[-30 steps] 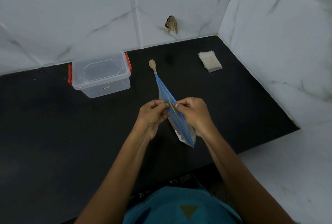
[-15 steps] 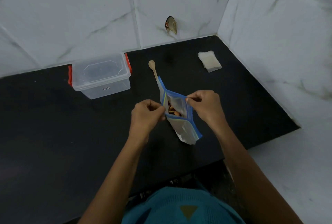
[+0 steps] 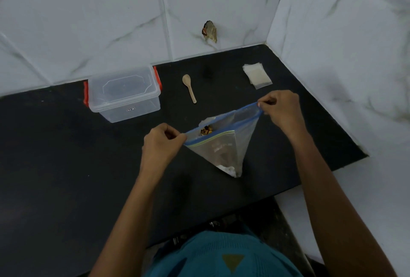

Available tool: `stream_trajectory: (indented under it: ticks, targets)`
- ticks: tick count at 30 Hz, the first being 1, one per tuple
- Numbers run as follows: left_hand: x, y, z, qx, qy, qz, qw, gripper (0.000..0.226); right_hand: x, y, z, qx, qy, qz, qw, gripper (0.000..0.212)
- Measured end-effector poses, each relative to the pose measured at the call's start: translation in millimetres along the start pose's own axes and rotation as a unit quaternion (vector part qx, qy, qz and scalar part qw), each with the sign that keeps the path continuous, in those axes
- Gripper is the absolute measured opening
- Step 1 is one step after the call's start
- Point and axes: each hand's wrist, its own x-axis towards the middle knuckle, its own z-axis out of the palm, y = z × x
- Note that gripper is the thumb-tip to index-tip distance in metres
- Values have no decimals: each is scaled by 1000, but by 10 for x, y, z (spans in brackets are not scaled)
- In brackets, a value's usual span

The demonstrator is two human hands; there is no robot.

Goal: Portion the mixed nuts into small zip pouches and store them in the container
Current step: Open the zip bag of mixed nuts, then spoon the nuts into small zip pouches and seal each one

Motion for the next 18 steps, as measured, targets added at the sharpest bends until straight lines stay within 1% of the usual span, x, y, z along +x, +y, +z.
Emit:
stream_trajectory:
  ticks: [3, 6, 8, 10, 14, 16, 18]
  targets:
    - [-4, -6, 0, -8, -10, -2, 1000, 11, 29, 13, -6, -6, -12, 2, 1000, 18]
    - [-17, 10, 13, -7, -3, 4, 1000, 9, 33, -5, 1, -3, -14, 1, 1000, 18]
    - [-10, 31, 2, 3, -4, 9, 1000, 13, 22, -19, -4, 4, -17, 3, 1000, 18]
    - [13, 74, -8, 22, -17, 30, 999, 22, -1, -35, -13, 15, -25, -3, 1000, 17]
    - [102, 251, 59, 78, -55, 84, 992, 54, -75, -80, -27, 37, -50, -17, 998, 16]
    - [182, 346, 145, 95, -53, 114, 988, 65, -117, -109, -18, 51, -55, -20, 997, 16]
    - [267, 433, 238, 95, -36, 135, 986, 70, -174, -152, -6, 58, -58, -19, 996, 17]
